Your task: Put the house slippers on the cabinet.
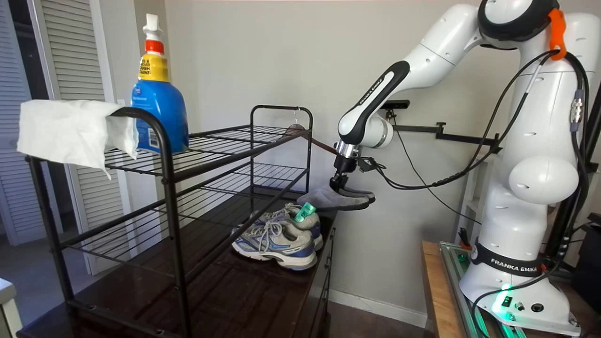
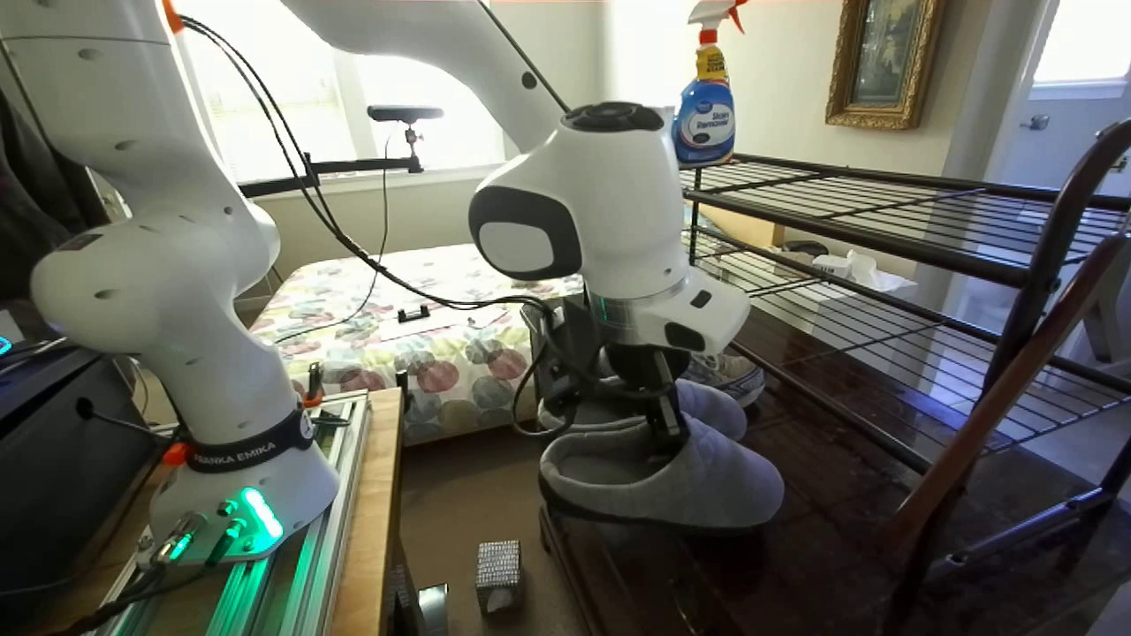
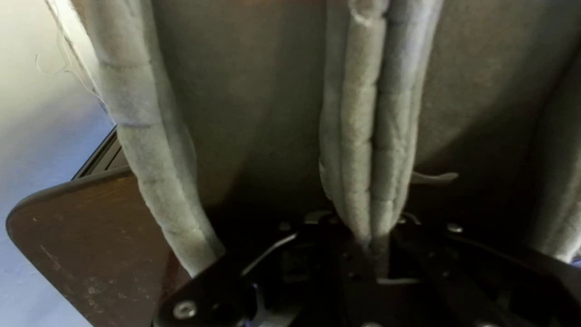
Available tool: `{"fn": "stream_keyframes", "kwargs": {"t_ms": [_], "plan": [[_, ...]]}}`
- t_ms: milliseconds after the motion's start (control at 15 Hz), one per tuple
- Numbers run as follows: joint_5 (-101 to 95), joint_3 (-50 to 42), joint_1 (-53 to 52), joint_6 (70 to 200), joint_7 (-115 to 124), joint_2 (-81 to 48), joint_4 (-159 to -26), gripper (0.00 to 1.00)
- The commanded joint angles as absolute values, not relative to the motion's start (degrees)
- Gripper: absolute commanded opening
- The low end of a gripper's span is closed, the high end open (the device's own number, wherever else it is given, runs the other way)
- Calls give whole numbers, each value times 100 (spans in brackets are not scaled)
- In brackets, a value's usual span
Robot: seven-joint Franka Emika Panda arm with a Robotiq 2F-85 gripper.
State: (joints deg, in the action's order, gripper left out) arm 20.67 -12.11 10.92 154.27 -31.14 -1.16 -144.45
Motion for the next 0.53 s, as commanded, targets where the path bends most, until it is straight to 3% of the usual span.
{"fn": "stream_keyframes", "kwargs": {"t_ms": [0,67,133,267,333,467], "plan": [[2378,-1088,1012,15907,-3392,-235,-14436,3],[2174,-1145,1058,15665,-3210,-183,-14445,3],[2175,-1137,1043,15696,-3209,-210,-14446,11],[2175,-1143,1044,15695,-3209,-238,-14448,11],[2175,-1146,1046,15695,-3209,-240,-14448,3],[2444,-1062,994,15908,-3308,-326,-14447,3]]}}
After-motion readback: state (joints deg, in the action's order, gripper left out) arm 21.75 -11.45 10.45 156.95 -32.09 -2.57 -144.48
